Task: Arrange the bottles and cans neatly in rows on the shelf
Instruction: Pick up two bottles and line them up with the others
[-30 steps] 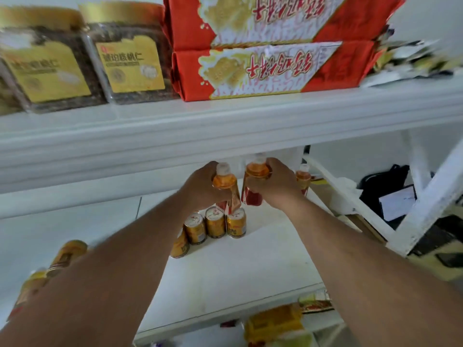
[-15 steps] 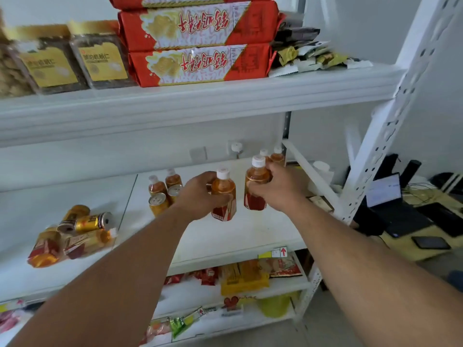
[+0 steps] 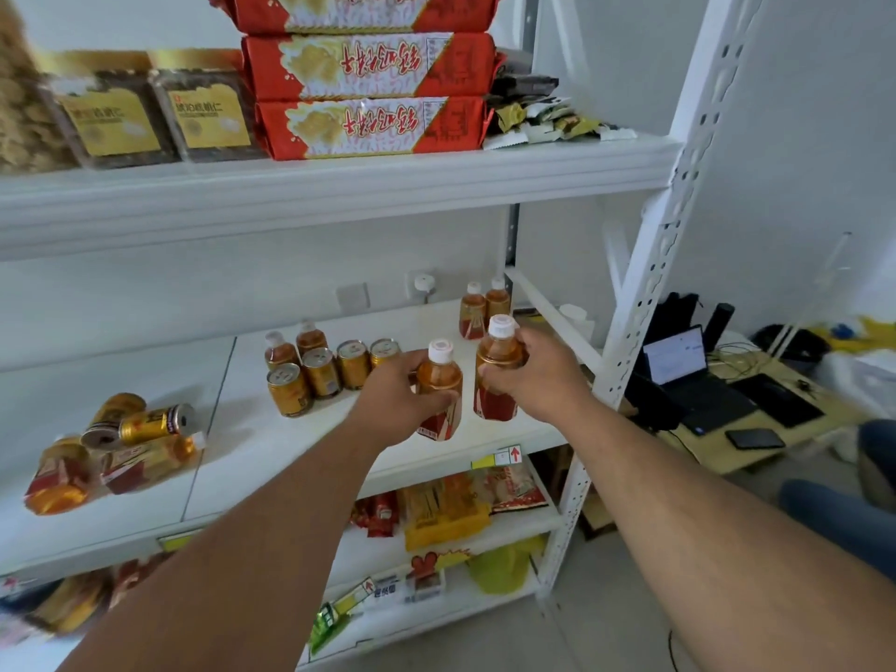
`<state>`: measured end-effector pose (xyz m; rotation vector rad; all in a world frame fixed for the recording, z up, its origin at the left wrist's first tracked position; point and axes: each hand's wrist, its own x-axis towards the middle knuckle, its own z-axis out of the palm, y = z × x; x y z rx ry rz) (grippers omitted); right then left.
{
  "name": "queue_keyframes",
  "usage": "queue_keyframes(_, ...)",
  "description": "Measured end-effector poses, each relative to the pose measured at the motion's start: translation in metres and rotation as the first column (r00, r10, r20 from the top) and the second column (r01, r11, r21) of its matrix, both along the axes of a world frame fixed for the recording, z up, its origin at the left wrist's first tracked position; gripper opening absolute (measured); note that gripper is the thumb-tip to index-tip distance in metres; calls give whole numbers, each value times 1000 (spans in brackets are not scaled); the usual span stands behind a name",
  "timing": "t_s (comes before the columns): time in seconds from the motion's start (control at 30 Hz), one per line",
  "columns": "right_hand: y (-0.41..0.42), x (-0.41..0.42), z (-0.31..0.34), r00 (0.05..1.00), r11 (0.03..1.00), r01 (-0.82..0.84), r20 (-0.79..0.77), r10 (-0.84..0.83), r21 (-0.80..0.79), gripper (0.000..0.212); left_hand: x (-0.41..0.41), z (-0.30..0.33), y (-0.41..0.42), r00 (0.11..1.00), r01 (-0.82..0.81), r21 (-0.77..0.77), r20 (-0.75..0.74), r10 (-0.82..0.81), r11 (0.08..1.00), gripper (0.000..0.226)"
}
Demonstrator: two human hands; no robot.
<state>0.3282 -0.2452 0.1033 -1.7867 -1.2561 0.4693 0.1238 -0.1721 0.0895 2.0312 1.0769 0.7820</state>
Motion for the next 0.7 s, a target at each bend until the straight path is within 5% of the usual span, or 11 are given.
queue_keyframes(0.7, 23, 120, -16, 999, 997, -43, -16, 42, -59, 43, 127, -20, 15, 994, -107, -66, -1, 107, 992, 56)
